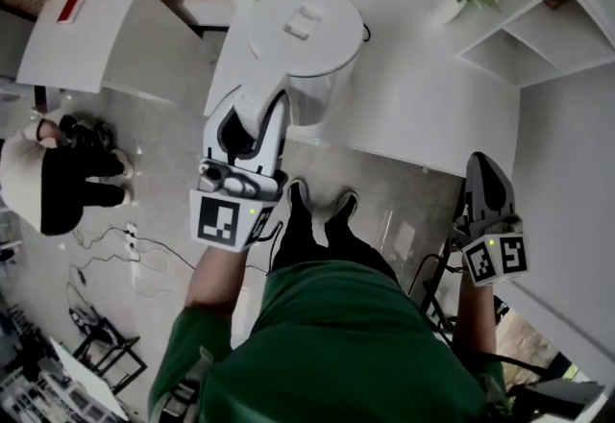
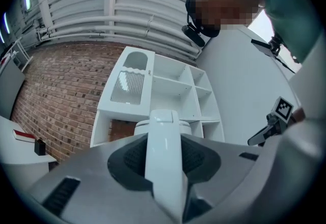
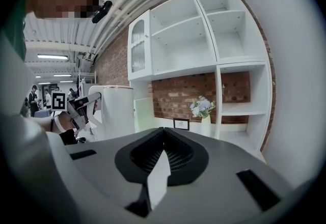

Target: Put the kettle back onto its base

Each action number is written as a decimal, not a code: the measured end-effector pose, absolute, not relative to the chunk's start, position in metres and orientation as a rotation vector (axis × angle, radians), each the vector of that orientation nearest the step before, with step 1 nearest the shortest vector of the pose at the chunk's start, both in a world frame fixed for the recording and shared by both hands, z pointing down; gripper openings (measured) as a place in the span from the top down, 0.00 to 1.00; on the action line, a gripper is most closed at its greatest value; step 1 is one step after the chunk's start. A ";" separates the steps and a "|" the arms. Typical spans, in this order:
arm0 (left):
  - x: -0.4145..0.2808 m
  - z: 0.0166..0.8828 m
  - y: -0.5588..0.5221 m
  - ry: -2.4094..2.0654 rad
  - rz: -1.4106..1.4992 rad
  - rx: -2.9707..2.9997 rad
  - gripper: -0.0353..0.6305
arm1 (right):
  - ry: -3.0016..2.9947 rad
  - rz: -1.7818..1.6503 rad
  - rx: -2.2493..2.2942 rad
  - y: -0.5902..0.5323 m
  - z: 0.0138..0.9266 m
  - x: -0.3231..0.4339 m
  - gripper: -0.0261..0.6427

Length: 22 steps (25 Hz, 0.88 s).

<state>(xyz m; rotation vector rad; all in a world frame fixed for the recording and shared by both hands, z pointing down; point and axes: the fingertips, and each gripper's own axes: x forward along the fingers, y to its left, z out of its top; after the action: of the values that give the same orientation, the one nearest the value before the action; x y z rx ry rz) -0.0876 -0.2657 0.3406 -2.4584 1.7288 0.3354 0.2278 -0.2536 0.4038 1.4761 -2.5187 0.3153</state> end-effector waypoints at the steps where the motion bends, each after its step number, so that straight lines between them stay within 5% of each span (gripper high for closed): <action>1: -0.089 0.347 -0.275 1.723 0.345 -2.472 0.74 | -2.501 0.323 1.482 -0.256 0.408 0.226 0.93; 22: -0.062 0.469 -0.381 1.655 0.164 -2.725 0.74 | -2.267 0.502 1.548 -0.275 0.469 0.219 0.93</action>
<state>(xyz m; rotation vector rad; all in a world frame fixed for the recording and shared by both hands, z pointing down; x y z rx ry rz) -0.0622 -0.3810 0.4690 -2.7246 1.6548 0.1644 0.2188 -0.2754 0.4692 1.5480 -2.2671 0.5024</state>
